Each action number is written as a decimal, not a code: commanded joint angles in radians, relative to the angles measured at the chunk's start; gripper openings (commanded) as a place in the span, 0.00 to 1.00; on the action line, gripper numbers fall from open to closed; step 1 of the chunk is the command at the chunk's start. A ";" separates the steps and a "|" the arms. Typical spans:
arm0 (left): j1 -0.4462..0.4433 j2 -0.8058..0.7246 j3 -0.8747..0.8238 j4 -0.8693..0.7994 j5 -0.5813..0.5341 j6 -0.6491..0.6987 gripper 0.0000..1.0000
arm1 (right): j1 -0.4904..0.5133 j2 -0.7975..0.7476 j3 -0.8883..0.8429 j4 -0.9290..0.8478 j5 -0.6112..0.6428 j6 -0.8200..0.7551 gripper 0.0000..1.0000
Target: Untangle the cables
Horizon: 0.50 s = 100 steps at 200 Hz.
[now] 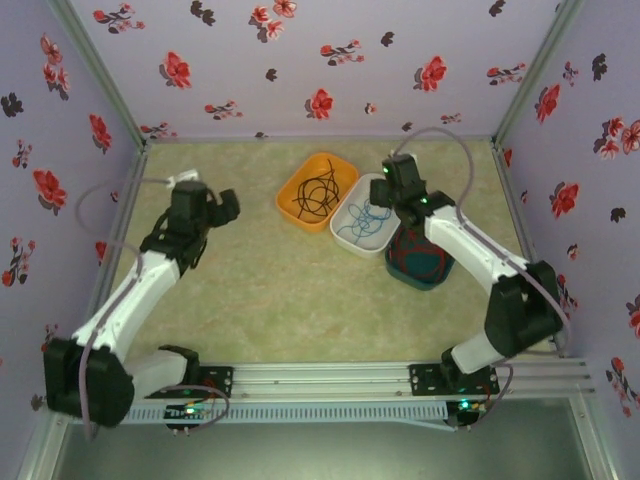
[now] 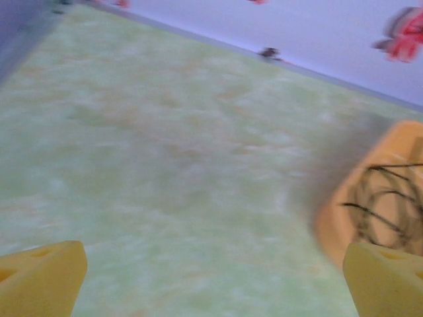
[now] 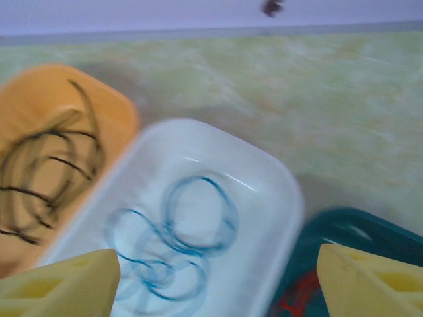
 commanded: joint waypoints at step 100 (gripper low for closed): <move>0.224 -0.183 -0.569 0.646 -0.088 0.354 1.00 | -0.287 -0.329 -0.519 0.337 0.252 0.050 0.99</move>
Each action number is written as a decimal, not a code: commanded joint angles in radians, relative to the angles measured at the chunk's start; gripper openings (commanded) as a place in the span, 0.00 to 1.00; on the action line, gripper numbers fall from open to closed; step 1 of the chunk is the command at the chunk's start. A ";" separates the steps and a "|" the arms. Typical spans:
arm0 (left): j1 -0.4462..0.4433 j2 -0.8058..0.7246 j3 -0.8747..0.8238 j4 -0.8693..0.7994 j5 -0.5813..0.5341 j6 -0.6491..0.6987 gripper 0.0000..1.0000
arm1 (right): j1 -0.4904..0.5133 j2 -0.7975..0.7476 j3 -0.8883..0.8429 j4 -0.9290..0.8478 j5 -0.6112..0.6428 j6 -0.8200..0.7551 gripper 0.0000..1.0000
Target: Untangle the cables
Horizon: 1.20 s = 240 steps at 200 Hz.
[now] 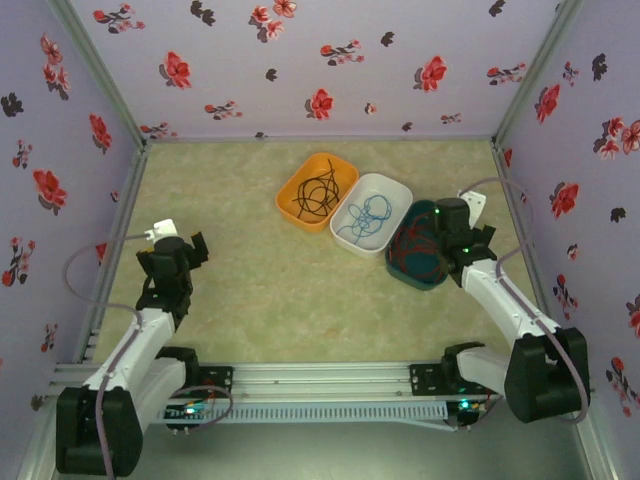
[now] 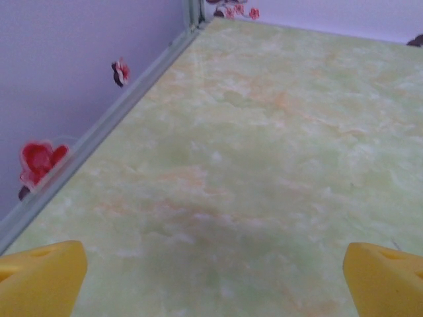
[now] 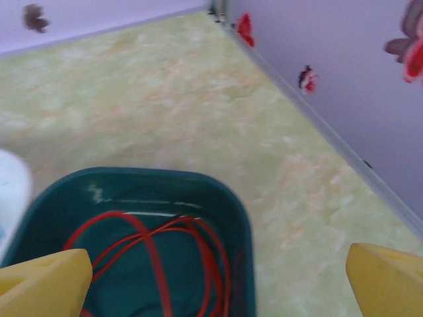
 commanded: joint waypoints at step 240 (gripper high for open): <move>0.150 0.660 0.057 0.708 0.494 0.186 1.00 | -0.144 0.343 -0.406 1.166 -0.321 -0.255 0.99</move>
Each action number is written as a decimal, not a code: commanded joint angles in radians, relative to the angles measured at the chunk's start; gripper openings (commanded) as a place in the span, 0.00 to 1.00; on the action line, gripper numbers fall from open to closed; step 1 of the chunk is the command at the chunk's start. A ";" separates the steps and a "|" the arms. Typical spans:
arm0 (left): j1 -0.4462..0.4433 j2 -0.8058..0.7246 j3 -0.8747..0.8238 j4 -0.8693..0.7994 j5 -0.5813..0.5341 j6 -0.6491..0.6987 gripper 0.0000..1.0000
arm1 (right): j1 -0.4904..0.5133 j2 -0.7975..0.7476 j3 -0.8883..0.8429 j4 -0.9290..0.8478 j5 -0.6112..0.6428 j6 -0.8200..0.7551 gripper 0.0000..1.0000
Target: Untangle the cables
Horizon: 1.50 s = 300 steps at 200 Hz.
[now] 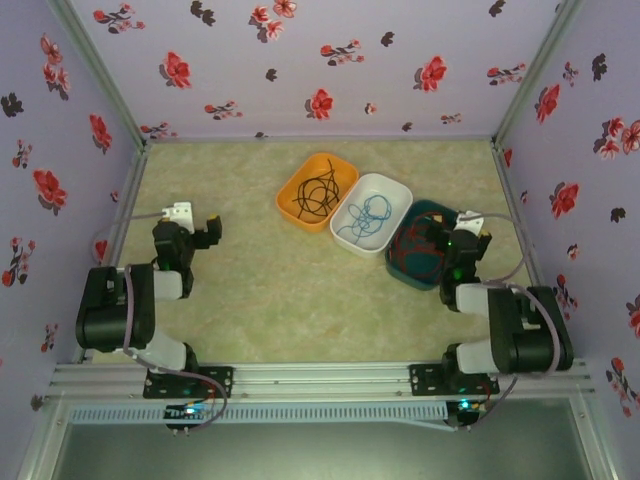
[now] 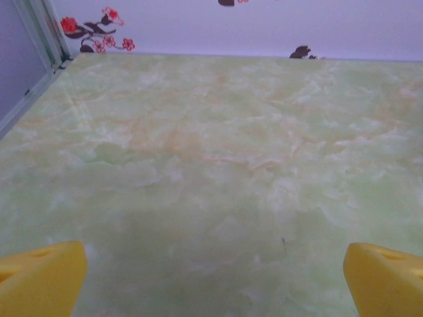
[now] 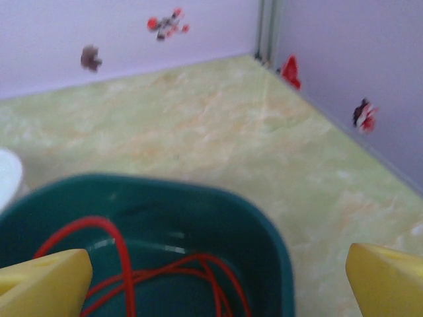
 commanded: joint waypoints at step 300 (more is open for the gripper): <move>0.008 0.001 0.001 -0.020 0.009 0.016 1.00 | -0.095 0.142 0.106 -0.004 -0.271 0.003 0.99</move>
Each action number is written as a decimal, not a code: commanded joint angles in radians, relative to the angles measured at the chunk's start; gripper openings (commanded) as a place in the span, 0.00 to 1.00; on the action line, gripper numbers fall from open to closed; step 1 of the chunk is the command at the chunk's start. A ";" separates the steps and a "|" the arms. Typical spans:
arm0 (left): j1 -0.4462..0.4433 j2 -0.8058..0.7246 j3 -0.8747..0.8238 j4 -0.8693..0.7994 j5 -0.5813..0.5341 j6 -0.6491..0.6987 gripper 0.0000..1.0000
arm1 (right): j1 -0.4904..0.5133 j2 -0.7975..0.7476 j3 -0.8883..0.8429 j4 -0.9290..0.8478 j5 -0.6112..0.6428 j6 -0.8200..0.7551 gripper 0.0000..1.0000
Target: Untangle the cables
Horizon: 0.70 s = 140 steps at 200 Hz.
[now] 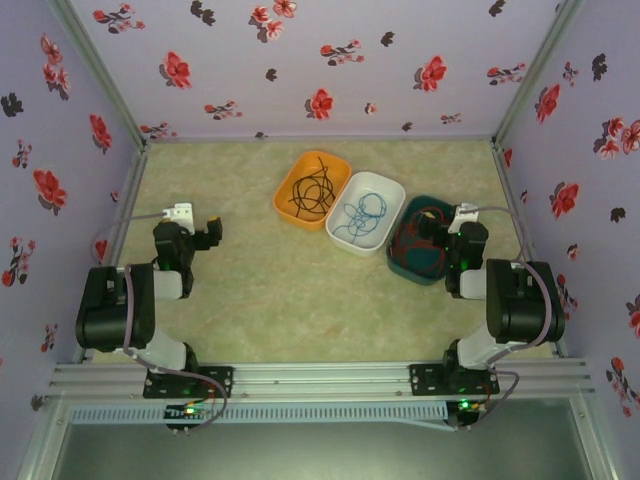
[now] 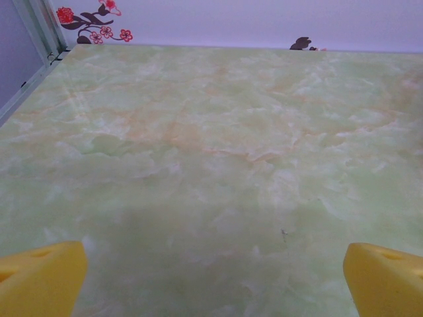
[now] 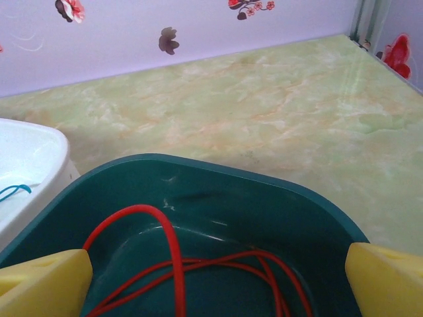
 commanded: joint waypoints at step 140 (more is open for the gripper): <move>0.006 0.003 0.004 -0.013 0.009 0.021 1.00 | 0.030 0.008 0.022 -0.053 0.116 0.014 0.99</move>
